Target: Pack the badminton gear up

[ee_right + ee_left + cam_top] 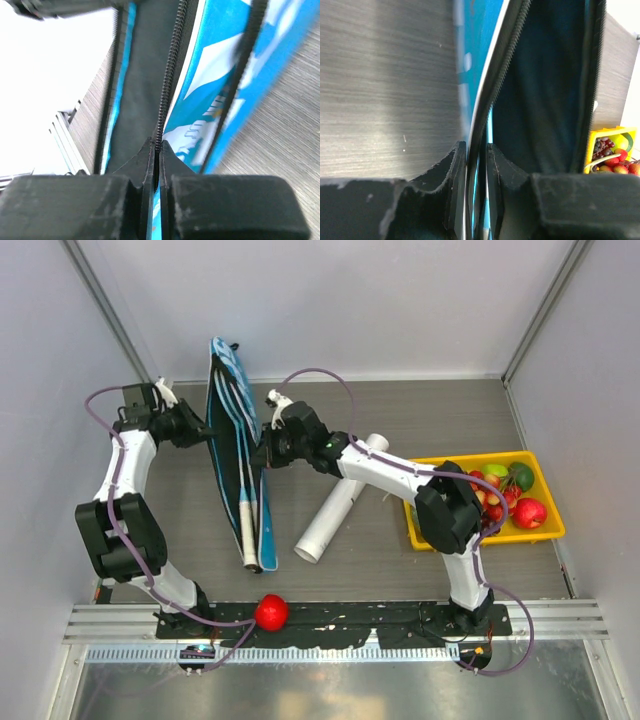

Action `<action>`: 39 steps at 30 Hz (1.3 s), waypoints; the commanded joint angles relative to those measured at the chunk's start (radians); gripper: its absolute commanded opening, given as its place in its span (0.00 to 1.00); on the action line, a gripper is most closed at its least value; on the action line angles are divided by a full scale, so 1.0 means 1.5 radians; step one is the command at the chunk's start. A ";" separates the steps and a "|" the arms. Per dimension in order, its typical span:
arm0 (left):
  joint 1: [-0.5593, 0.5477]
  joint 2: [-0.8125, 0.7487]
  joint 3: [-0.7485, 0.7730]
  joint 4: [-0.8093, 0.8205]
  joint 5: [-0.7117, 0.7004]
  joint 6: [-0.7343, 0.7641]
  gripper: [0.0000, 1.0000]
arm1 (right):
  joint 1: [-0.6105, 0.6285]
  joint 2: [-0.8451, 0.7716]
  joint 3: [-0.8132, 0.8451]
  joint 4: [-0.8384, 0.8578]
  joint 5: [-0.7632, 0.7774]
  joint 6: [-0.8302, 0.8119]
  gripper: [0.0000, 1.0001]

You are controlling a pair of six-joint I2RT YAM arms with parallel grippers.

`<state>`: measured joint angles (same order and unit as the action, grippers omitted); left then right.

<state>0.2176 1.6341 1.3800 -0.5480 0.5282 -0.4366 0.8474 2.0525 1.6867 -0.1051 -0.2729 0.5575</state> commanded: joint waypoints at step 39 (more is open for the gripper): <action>-0.119 -0.126 -0.438 0.202 -0.216 -0.101 0.34 | 0.002 -0.006 -0.038 0.147 0.027 0.068 0.05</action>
<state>0.0734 1.4296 0.6888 -0.2771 0.2764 -0.5610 0.8539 2.0865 1.6218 0.0006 -0.2161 0.6571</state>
